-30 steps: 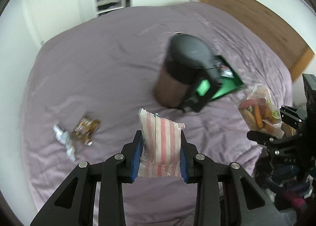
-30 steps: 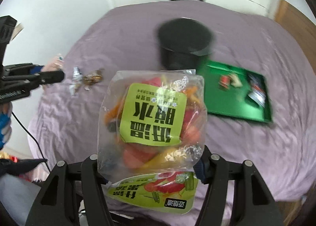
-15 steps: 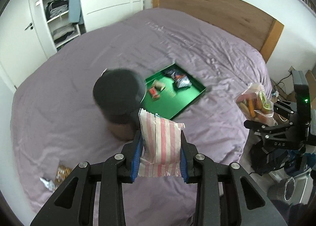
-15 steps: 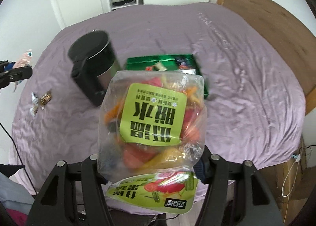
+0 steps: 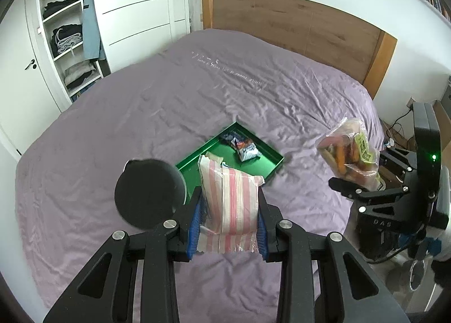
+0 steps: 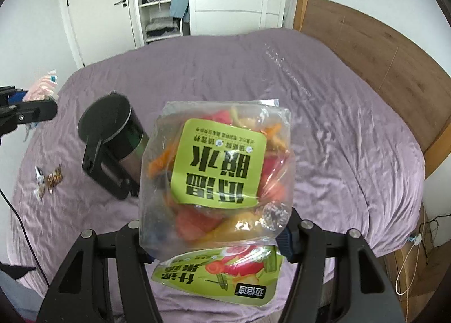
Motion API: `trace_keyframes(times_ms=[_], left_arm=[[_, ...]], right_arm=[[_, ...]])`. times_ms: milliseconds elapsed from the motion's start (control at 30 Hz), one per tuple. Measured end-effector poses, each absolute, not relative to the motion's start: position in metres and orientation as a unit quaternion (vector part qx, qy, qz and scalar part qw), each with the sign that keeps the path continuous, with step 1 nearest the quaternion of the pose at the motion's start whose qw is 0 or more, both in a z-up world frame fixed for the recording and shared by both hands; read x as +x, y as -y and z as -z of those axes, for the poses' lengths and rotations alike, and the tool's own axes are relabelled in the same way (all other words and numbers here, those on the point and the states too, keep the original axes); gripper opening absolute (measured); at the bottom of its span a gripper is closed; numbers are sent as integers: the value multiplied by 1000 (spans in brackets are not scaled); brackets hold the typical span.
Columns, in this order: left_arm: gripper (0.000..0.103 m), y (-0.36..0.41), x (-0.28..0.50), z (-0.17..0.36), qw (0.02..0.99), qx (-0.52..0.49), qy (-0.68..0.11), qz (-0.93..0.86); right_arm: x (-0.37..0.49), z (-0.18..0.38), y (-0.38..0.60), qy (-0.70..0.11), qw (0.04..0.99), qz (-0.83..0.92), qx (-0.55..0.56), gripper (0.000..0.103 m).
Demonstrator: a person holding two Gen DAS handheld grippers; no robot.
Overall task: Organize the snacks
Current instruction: 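Carry the pink-striped wrapper and fruit-jelly bag in both tools over the green tray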
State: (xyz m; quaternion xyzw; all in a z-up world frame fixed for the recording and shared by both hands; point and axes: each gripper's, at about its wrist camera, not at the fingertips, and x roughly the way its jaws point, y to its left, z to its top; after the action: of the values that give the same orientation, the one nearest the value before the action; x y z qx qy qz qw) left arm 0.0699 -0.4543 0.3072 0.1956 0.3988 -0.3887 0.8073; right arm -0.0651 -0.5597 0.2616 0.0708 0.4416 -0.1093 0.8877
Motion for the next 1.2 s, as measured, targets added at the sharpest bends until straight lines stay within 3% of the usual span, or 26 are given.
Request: trace_keyframes(times_ms=[600,1200], left_arm=[[29,536,141,-268,813,161,-433,353],[29,600,204,-102,807,134,-537,205]], right_arm=[[19,-228,609,-425,894,118,78,27],[118,-74,660,-497,861,85,59,27]])
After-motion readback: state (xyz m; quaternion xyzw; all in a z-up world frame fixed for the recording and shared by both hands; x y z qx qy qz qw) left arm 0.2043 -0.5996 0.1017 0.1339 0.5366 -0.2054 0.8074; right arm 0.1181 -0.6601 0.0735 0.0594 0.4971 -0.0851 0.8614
